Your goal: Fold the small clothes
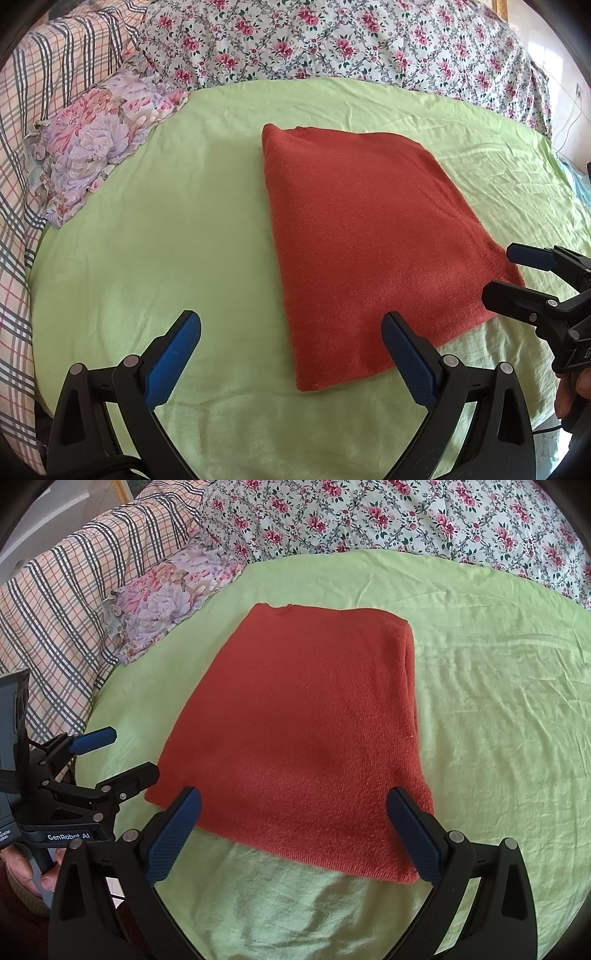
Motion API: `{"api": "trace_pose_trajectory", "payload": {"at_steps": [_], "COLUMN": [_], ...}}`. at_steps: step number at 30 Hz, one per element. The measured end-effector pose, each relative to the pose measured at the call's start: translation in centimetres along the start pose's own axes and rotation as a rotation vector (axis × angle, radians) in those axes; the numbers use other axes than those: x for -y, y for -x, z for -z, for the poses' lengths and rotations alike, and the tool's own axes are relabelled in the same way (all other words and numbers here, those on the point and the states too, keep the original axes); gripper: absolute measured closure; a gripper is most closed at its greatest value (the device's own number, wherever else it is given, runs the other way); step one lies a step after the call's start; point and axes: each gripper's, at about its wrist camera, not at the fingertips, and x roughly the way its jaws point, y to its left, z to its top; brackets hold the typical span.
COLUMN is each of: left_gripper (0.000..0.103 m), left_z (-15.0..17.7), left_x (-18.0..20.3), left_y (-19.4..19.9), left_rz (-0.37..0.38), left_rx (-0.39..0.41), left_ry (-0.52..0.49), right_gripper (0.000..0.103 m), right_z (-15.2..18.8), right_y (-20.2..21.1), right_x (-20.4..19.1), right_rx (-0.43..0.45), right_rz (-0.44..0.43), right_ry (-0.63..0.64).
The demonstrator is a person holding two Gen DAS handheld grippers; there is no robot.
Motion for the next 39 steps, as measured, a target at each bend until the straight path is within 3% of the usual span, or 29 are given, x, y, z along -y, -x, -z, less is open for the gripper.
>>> {"api": "trace_pose_trajectory", "payload": {"at_steps": [39], "left_gripper": [0.004], "left_z": [-0.96], "left_x": [0.10], "left_y": [-0.73], "left_rz": [0.020], "left_rx": [-0.007], "left_ry": [-0.013], "right_gripper": [0.003], "right_z": [-0.06], "right_y": [0.02], "right_x": [-0.21], "right_rx": [0.010], "right_rz": [0.011], "right_ry": [-0.021]}}
